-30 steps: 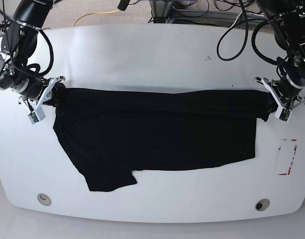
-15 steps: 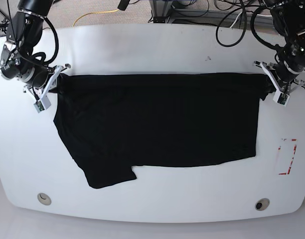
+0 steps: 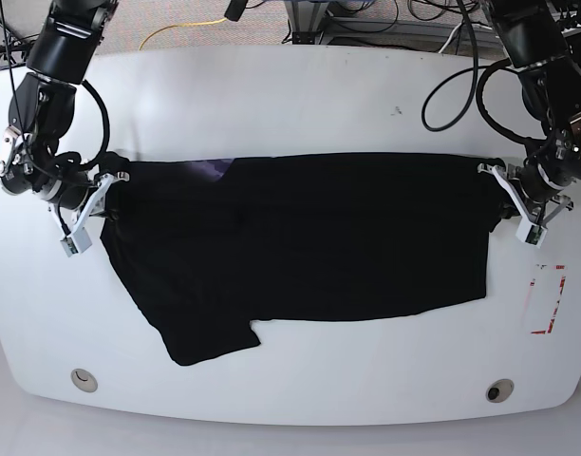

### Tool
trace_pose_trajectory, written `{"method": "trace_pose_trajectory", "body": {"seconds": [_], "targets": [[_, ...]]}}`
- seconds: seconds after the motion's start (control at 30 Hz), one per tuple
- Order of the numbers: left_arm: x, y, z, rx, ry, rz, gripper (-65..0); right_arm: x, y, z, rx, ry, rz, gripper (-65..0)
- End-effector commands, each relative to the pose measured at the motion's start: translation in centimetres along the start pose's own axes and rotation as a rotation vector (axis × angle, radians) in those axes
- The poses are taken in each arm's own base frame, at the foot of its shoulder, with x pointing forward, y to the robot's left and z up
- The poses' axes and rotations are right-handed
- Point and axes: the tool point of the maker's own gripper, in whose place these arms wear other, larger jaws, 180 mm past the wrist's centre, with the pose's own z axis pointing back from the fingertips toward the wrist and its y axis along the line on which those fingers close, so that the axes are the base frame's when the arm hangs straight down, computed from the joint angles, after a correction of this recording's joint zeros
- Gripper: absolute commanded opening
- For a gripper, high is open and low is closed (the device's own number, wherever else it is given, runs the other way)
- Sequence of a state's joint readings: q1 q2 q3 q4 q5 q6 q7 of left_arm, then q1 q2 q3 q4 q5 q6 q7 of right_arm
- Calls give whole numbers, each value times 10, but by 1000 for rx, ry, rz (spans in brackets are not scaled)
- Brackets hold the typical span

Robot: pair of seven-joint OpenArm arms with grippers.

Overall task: Fold the T-shirt properly
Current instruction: 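Open both grippers and release the shirt edge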

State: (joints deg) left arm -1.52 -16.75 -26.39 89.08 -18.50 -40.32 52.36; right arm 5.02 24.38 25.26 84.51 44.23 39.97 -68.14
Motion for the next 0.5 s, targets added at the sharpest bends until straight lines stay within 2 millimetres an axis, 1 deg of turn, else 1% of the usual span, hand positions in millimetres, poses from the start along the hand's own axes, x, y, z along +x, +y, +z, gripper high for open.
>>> {"method": "trace_pose_trajectory", "body": {"seconds": [0.0, 0.03, 0.1, 0.23, 0.3, 0.33, 0.37, 0.4, 0.43, 0.47], "targets": [[14, 9, 2, 19, -51, -3, -649, 12, -11, 5, -19, -50, -4, -650], [15, 9, 1, 17, -61, 2, -649, 12, -12, 4, -18, -58, -10, -650], [15, 10, -1, 12, -77, 13, -647, 9, -14, 2, -17, -59, -34, -625], [1, 11, -10, -7, -56, 57, -644, 2, -24, -3, -24, -38, -76, -495], [-8, 14, -13, 4, -24, 55, -626, -4, -35, 0, -73, 2, -57, -401], [-11, 16, -13, 12, -8, 49, -604, -6, -39, 2, -92, 19, -48, -365], [-17, 16, -15, 23, 18, 39, -550, -11, -45, 3, -124, 47, -33, -306], [-18, 16, -17, 29, 32, 25, -492, -14, -49, 4, -147, 69, -23, -247], [-18, 16, -18, 31, 40, 16, -453, -16, -51, 5, -158, 79, -16, -219], [-16, 16, -21, 34, 49, 1, -379, -18, -53, 5, -171, 95, -3, -173]]}}
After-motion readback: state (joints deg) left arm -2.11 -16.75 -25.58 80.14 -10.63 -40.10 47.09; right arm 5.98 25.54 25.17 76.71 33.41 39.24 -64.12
